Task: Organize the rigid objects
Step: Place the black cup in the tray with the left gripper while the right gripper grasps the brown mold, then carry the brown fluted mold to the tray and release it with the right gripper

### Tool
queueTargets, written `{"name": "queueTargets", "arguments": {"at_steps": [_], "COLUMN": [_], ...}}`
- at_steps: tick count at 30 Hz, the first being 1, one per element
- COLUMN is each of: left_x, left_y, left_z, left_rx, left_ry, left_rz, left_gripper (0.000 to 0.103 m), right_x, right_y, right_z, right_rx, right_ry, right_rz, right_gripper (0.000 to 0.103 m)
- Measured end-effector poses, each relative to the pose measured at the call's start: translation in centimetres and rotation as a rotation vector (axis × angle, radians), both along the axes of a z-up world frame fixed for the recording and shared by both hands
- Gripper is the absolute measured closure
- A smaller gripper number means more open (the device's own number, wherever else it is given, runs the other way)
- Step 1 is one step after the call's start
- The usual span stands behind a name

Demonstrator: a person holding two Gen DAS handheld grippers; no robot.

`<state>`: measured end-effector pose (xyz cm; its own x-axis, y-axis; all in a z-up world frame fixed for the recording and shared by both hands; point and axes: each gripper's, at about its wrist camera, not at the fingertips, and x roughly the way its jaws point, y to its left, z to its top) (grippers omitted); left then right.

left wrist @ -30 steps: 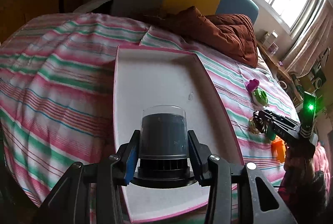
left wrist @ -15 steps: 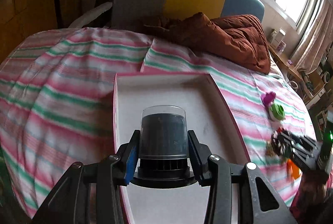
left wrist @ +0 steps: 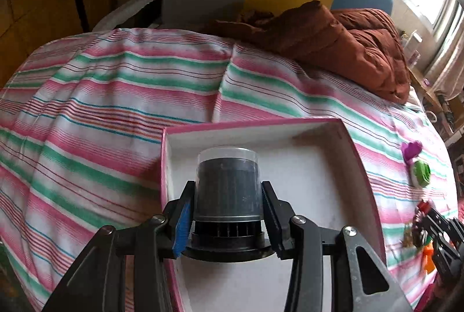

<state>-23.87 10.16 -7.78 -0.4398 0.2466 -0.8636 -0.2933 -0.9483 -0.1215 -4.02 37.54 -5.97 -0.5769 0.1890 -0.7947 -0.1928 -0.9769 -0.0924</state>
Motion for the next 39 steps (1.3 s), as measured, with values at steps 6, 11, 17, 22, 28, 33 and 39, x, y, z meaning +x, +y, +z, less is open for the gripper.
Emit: {"name": "queueTargets", "arguments": {"at_steps": [6, 11, 17, 22, 28, 33, 39], "left_x": [0.0, 2.3, 7.9, 12.6, 16.9, 19.0, 20.5], "left_y": [-0.1, -1.1, -2.6, -2.8, -2.4, -2.2, -3.0], "left_z": [0.4, 1.5, 3.1, 4.1, 5.5, 6.1, 7.5], "left_rx": [-0.022, -0.024, -0.028, -0.047, -0.075, -0.118, -0.156], "left_ry": [0.006, 0.042, 0.097, 0.151, 0.211, 0.244, 0.306], "left_rz": [0.001, 0.023, 0.068, 0.060, 0.038, 0.023, 0.039], "left_gripper": [0.049, 0.042, 0.042, 0.042, 0.042, 0.042, 0.042], "right_x": [0.0, -0.1, 0.0, 0.0, 0.1, 0.3, 0.3], "right_y": [-0.1, 0.0, 0.0, -0.1, -0.5, -0.8, -1.6], "right_z": [0.0, 0.0, -0.1, -0.2, -0.2, -0.1, -0.2], "right_rx": [0.000, -0.003, 0.000, 0.009, 0.030, 0.039, 0.042], "right_ry": [-0.001, 0.000, 0.003, 0.010, 0.020, 0.029, 0.039], "right_rz": [-0.001, -0.003, -0.004, -0.004, -0.010, -0.007, 0.019], "right_gripper": [0.078, 0.078, 0.078, 0.078, 0.079, 0.079, 0.079]}}
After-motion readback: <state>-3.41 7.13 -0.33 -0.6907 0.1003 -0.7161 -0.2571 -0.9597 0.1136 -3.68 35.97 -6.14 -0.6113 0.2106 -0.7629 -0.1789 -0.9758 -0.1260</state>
